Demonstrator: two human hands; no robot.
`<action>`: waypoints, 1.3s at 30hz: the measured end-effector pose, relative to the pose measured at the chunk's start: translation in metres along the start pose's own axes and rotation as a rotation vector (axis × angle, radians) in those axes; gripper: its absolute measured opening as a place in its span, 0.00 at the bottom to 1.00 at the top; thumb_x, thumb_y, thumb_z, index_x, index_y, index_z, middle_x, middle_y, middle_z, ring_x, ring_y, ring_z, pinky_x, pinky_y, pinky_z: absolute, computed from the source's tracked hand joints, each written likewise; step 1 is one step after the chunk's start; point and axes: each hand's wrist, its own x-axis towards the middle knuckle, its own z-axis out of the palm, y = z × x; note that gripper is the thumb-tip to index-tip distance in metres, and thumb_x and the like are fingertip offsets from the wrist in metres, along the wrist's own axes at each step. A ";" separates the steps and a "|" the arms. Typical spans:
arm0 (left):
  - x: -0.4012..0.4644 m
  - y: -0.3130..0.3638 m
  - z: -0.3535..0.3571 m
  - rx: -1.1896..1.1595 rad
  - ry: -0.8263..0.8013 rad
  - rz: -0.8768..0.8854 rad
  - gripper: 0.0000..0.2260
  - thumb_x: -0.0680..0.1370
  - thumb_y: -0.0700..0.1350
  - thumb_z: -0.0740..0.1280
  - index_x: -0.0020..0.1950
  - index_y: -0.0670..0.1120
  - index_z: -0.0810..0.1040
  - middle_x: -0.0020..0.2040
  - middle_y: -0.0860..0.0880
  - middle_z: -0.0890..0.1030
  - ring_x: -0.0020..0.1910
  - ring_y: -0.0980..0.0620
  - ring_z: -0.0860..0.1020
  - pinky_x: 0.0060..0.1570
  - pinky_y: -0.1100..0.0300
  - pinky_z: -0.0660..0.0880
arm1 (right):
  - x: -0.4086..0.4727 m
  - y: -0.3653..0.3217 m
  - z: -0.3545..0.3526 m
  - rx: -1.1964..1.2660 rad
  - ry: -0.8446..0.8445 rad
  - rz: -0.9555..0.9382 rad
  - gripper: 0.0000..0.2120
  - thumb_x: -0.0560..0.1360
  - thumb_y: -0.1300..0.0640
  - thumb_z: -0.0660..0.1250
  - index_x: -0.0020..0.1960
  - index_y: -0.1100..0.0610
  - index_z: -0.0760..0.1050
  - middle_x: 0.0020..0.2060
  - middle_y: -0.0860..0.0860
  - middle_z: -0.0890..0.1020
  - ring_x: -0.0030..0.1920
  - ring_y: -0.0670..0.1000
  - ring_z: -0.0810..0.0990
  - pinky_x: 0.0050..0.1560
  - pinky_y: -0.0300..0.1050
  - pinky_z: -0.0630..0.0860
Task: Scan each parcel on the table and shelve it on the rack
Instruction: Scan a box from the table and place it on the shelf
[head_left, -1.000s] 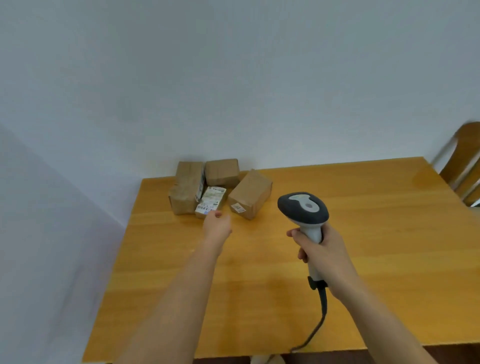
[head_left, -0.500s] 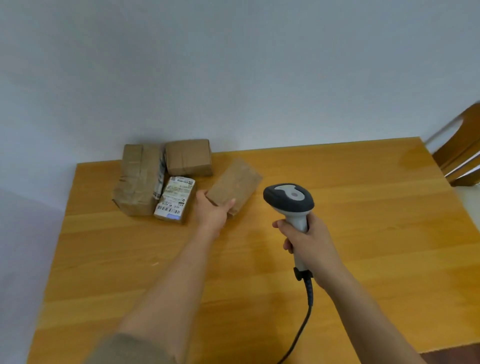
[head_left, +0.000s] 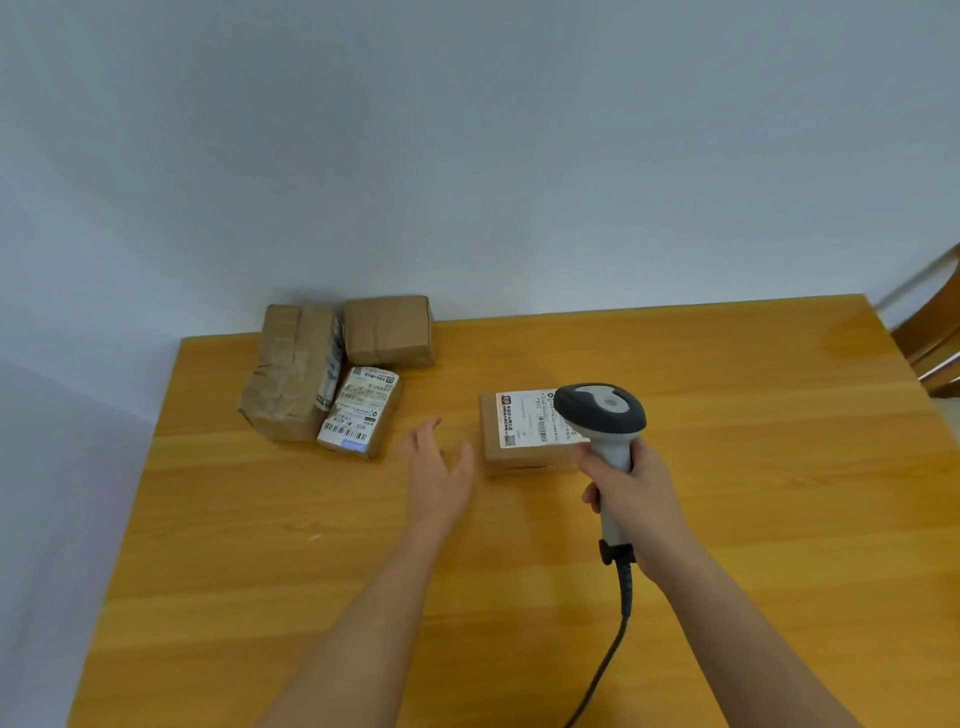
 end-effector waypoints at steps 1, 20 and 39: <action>0.002 0.007 0.005 -0.028 -0.014 -0.015 0.24 0.80 0.52 0.65 0.74 0.47 0.64 0.71 0.48 0.63 0.57 0.50 0.74 0.61 0.49 0.74 | 0.005 0.000 -0.002 0.014 0.008 0.014 0.06 0.78 0.59 0.68 0.54 0.54 0.74 0.35 0.54 0.77 0.29 0.47 0.75 0.32 0.42 0.73; 0.026 0.017 0.014 0.291 -0.227 0.067 0.55 0.66 0.53 0.80 0.80 0.55 0.46 0.80 0.50 0.56 0.78 0.47 0.56 0.75 0.41 0.59 | 0.043 0.017 -0.001 0.136 0.012 0.138 0.06 0.78 0.59 0.68 0.52 0.50 0.72 0.42 0.53 0.77 0.33 0.49 0.76 0.35 0.43 0.74; -0.015 0.017 0.041 -0.087 -0.363 -0.420 0.17 0.78 0.46 0.70 0.65 0.44 0.75 0.61 0.47 0.80 0.57 0.47 0.78 0.59 0.48 0.78 | -0.008 -0.025 -0.016 0.156 -0.152 0.248 0.13 0.81 0.51 0.65 0.60 0.59 0.70 0.45 0.54 0.74 0.33 0.50 0.75 0.36 0.45 0.74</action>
